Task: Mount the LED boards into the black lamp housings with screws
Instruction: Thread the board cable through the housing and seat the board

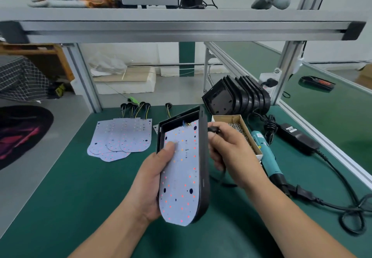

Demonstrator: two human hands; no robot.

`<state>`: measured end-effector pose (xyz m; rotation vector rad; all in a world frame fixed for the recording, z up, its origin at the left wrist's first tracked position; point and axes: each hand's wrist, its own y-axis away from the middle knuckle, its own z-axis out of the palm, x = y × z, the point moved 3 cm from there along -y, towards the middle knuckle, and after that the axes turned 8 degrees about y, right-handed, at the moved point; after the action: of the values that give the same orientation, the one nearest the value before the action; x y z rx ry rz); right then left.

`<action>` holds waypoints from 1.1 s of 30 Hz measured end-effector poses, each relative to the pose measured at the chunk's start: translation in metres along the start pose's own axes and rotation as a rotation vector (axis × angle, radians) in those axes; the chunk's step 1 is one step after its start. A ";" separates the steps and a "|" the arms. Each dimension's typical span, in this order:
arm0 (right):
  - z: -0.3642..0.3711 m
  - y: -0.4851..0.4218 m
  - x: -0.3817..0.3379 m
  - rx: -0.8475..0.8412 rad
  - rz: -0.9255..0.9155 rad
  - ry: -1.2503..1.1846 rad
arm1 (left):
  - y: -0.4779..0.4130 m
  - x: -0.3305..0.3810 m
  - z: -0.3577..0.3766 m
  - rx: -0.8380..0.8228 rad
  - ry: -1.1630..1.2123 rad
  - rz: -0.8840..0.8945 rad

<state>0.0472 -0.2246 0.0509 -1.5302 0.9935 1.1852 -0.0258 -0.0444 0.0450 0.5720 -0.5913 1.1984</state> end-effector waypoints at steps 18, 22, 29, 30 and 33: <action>-0.015 0.006 -0.013 0.246 -0.087 0.382 | -0.012 0.004 -0.012 0.104 -0.260 0.250; -0.008 0.016 -0.019 -0.140 -0.045 0.348 | -0.015 0.008 -0.017 0.208 -0.271 0.311; 0.011 0.016 -0.009 -0.203 -0.021 0.528 | -0.017 0.001 -0.020 0.290 -0.312 0.285; 0.010 0.015 -0.006 -0.191 0.004 0.537 | -0.017 0.001 -0.020 0.268 -0.312 0.275; 0.005 0.014 -0.002 -0.198 0.063 0.489 | -0.017 0.001 -0.022 0.198 -0.327 0.237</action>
<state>0.0324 -0.2230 0.0496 -2.0176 1.2768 0.9919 -0.0065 -0.0327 0.0285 0.8953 -0.8403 1.4078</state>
